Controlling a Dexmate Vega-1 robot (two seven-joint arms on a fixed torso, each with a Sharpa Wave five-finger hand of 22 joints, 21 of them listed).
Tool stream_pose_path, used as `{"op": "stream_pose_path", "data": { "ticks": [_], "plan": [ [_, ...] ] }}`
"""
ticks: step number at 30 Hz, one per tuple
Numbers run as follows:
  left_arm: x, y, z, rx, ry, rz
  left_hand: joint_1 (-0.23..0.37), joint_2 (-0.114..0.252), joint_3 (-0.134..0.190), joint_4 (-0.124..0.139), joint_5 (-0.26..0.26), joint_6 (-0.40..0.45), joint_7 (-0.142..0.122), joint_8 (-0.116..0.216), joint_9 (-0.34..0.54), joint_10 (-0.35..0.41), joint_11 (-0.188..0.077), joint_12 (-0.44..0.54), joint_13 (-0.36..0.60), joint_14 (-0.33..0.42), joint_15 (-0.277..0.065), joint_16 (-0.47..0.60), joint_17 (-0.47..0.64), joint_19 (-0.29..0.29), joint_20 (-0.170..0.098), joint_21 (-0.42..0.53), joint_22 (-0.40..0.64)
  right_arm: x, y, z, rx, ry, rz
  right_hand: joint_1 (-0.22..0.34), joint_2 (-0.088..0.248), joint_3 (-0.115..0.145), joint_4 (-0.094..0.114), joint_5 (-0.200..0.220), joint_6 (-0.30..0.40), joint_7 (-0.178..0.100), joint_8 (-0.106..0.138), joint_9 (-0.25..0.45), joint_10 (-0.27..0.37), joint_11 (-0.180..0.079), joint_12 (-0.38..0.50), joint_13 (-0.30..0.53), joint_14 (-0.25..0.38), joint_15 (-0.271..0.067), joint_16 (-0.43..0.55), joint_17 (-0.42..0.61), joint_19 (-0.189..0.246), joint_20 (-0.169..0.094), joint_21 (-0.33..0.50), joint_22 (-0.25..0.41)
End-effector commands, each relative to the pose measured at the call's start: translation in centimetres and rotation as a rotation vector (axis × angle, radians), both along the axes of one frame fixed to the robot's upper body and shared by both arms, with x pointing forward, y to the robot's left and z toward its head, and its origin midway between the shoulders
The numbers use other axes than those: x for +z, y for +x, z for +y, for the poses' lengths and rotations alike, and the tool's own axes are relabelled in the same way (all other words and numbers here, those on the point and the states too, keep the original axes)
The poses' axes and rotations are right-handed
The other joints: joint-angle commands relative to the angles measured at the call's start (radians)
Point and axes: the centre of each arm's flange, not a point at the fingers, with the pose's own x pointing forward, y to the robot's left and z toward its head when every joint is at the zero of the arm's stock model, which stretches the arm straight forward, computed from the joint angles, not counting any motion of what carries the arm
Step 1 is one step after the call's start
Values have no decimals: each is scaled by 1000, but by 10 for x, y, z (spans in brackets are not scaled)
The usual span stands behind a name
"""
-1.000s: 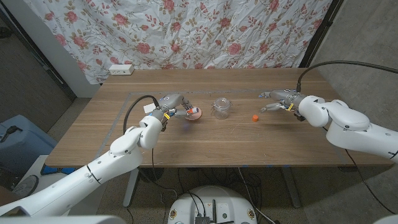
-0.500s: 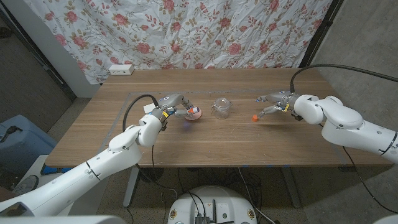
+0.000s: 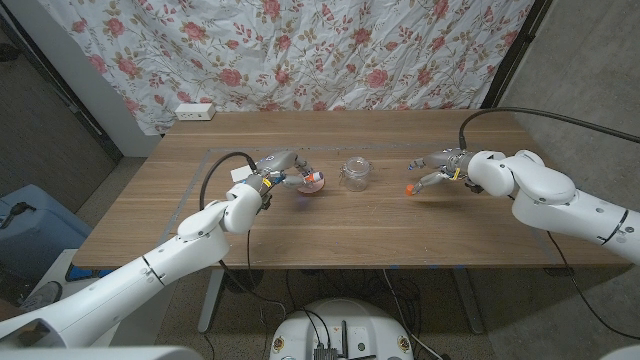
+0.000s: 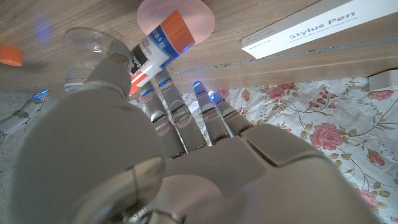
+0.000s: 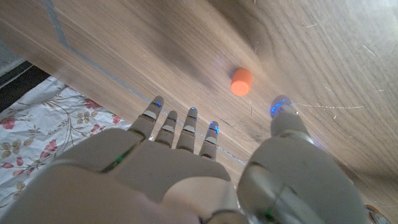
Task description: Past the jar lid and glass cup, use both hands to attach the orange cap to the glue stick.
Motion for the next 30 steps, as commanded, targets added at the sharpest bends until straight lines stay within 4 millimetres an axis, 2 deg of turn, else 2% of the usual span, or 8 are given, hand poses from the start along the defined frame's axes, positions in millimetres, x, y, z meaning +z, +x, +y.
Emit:
{"op": "stream_pose_path", "data": {
  "ticks": [1, 8, 14, 30],
  "plan": [
    [0, 6, -5, -22, -3, 4, -11, 26, 0, 5, 5, 102, 2, 0, 4, 34, -40, 5, 4, -6, -118, 6, 3, -6, -1, -1, 4, -2, 4, 3, 15, -25, 21, 16, -3, 2, 5, 3, 13, 0, 5, 2, 15, -11, 9, 1, 6, -6, 8, 3, 14, -5, 5, 4],
    [1, 8, -4, -34, 21, 3, -11, 27, -1, 4, 5, 100, 2, -1, 4, 32, -40, 4, 4, -7, -117, 6, 3, -6, -1, -1, 4, -5, 10, 5, 20, -37, 26, 20, -3, 2, 7, 3, 27, 19, 9, 2, 25, -25, 10, 1, 15, -19, 11, 1, 21, -15, 5, 3],
    [0, 10, -4, -34, 15, 9, -12, 29, -1, 4, 5, 102, 0, -1, 4, 30, -40, 4, 4, -8, -117, 6, 3, -6, -1, 0, 4, -10, 15, 6, 21, -56, 24, 31, 0, 5, 6, 4, 42, 27, 14, 2, 52, -55, 15, 0, 33, -27, 16, -1, 37, -25, 8, 3],
    [-3, 11, -5, -42, 24, 18, -16, 33, -2, 5, 5, 100, 4, -3, 5, 27, -40, 4, 5, -9, -116, 6, 3, -7, 0, 1, 4, -22, 24, 6, 13, -82, -25, 78, 1, 15, -1, 3, 93, 22, 34, 1, 110, -78, 23, -3, 81, -50, 30, -7, 68, -40, 10, 3]
  ]
}}
